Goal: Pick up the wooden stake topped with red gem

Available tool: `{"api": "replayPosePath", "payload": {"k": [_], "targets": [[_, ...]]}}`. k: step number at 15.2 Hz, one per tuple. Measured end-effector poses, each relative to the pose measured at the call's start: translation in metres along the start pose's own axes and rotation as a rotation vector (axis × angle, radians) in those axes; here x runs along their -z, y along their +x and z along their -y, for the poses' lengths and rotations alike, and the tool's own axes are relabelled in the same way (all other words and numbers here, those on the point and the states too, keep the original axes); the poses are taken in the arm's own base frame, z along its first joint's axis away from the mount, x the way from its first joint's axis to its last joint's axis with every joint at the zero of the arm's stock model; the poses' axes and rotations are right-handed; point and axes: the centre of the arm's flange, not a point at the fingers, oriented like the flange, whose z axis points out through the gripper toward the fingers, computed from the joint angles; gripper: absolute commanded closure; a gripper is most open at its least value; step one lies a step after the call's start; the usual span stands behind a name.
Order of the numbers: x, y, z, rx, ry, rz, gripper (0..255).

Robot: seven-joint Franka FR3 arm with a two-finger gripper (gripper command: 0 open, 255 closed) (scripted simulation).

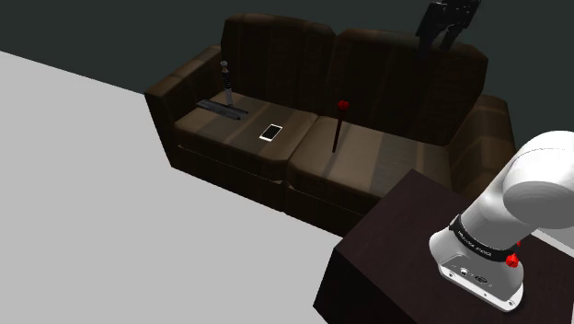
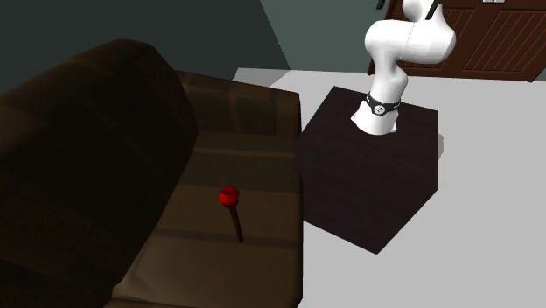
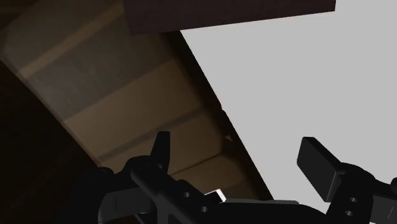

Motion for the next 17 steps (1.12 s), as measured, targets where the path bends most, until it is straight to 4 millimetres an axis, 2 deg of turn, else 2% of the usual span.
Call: {"api": "replayPosePath", "payload": {"k": [3, 17], "targets": [[-0.012, 0.01, -0.006, -0.004, 0.007, 0.0, 0], [-0.128, 0.134, -0.074, -0.055, 0.086, -0.009, 0]]}}
